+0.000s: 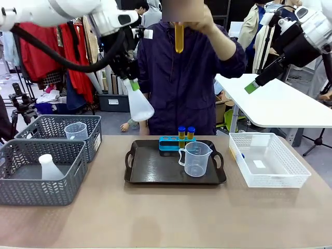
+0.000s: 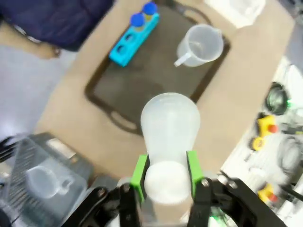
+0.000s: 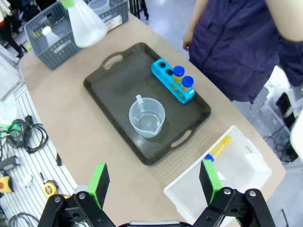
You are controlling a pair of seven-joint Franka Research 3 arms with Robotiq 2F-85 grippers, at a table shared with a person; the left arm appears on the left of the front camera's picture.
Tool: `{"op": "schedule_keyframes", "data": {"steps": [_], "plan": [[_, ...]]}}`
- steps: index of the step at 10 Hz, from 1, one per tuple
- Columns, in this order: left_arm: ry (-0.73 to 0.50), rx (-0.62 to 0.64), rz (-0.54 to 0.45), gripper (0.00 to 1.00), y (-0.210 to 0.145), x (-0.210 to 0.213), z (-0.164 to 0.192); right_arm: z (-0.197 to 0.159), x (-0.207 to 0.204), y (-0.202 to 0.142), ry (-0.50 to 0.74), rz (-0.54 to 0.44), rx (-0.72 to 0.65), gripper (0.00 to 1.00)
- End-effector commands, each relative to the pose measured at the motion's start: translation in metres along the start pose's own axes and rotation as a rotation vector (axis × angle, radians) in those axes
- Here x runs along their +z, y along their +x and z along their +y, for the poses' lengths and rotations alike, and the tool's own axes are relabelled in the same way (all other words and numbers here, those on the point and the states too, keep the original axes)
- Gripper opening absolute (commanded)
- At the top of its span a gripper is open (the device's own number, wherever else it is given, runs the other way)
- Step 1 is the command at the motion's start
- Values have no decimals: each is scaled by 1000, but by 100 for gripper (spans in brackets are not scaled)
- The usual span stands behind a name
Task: Prepare the laboratory tools.
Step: Pick up one Small flask and place it on the Handle tray.
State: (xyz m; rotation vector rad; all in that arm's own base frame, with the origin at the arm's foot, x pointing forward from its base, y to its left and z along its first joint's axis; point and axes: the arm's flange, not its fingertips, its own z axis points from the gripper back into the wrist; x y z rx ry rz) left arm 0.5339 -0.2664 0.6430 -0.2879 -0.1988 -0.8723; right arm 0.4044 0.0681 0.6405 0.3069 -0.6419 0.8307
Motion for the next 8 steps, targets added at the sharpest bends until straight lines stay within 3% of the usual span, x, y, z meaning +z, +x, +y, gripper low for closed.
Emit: {"op": "schedule_keyframes", "data": {"steps": [1, 4, 8], "plan": [[-96, -13, -41, 0, -22, -25, -6, 0, 0, 0, 15, -17, -6, 100], [-164, -28, -51, 0, -17, -56, -13, 0, 0, 0, 15, -17, -6, 100], [-156, -5, -48, 0, -19, -61, -7, 0, 0, 0, 15, -17, -6, 100]]}}
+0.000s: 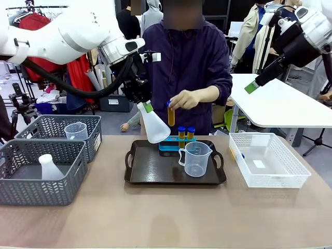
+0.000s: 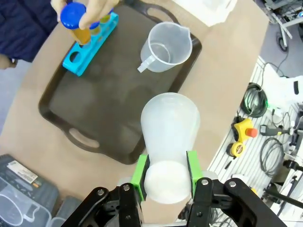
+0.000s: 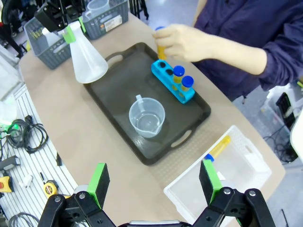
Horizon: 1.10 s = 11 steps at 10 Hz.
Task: Prepare the laboratory tools.
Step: Pick up one Small flask and place it on the Handle tray.
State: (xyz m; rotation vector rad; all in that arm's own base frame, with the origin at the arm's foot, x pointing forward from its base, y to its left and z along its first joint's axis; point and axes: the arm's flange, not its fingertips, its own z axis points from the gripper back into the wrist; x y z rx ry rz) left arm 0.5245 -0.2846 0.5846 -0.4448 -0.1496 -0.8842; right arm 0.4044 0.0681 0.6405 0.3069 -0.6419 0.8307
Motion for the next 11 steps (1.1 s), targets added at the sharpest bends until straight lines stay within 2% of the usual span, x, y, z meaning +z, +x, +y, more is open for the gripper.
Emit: {"op": "schedule_keyframes", "data": {"steps": [1, 2, 3, 7, 9, 11], "plan": [[9, -19, 2, 0, -15, 2, 3, 0, 0, 0, 15, -17, -6, 100], [27, -43, 29, 0, -15, 3, 4, 0, 0, 0, 15, -17, -6, 100], [2, 2, 1, 0, -1, 1, 2, 0, 0, 0, 15, -17, -6, 100], [6, -9, 13, 0, -2, 0, 2, 0, 0, 0, 15, -17, -6, 100], [55, -29, 72, 0, -34, 16, 9, 0, 0, 0, 15, -17, -6, 100], [100, -32, 100, 0, -41, 11, 14, 0, 0, 0, 15, -17, -6, 100]]}}
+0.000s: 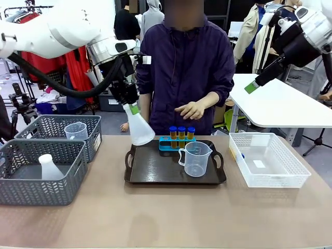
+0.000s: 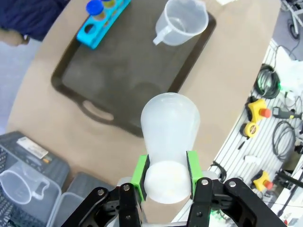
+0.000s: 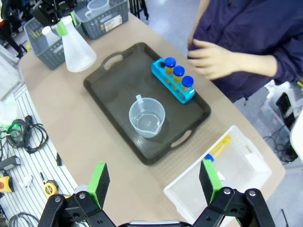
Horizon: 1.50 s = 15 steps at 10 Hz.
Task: Prepare the laboratory tools.
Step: Pick up one Small flask and place it on the Handle tray.
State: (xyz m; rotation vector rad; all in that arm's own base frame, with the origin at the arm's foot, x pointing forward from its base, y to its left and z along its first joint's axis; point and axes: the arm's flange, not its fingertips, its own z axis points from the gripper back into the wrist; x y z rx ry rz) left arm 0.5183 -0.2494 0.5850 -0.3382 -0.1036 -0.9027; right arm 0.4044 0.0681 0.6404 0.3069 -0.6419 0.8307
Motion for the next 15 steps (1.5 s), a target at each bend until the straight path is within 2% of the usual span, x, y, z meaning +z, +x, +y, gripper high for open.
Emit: {"op": "schedule_keyframes", "data": {"steps": [1, 2, 3, 5, 8, 10, 13, 15], "plan": [[15, -17, 13, 0, -18, -7, 4, 0, 0, 0, 15, -17, -6, 100], [25, -19, 15, 0, -22, -10, 8, 0, 0, 0, 15, -17, -6, 100], [104, 4, 45, 0, -20, -15, 5, 0, 0, 0, 15, -17, -6, 100], [166, -25, 56, 0, -13, -31, 10, 0, 0, 0, 15, -17, -6, 100], [140, -78, 59, 0, 18, -58, 10, 0, 0, 0, 15, -17, -6, 100], [161, -155, 90, 0, 37, -80, 8, 0, 0, 0, 15, -17, -6, 100], [170, -265, 143, 0, 63, -112, -4, 0, 0, 0, 15, -17, -6, 100], [179, -308, 132, 0, 76, -132, -14, 0, 0, 0, 15, -17, -6, 100]]}}
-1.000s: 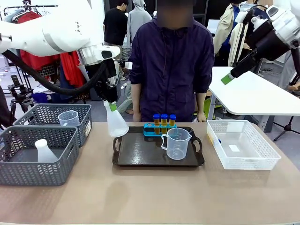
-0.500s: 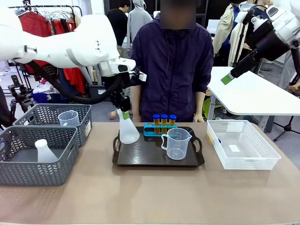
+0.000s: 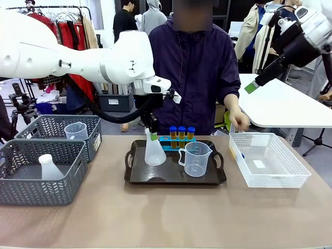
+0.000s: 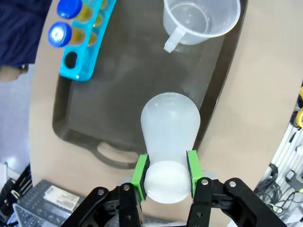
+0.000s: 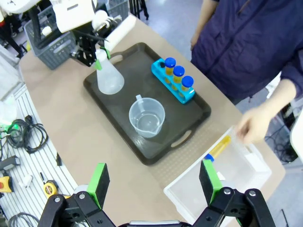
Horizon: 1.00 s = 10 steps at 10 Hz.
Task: Prepare the laboratory tools.
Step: Pick up one Small flask and place it on the Handle tray.
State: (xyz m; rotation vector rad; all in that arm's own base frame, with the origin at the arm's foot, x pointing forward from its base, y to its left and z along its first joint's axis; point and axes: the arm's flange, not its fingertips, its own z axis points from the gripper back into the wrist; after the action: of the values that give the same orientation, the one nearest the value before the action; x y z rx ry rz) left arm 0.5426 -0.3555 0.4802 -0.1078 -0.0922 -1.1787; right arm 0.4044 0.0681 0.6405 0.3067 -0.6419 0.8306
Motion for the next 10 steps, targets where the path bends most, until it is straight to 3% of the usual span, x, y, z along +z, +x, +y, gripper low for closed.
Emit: {"op": "schedule_keyframes", "data": {"steps": [1, 6, 10], "plan": [[27, -53, -8, 0, 10, -9, -3, 0, 0, 0, 15, -17, -6, 100], [136, -154, 21, 0, 18, -39, -4, 0, 0, 0, 15, -17, -6, 100], [97, -138, 34, 0, 8, -52, 9, 0, 0, 0, 15, -17, -6, 100]]}}
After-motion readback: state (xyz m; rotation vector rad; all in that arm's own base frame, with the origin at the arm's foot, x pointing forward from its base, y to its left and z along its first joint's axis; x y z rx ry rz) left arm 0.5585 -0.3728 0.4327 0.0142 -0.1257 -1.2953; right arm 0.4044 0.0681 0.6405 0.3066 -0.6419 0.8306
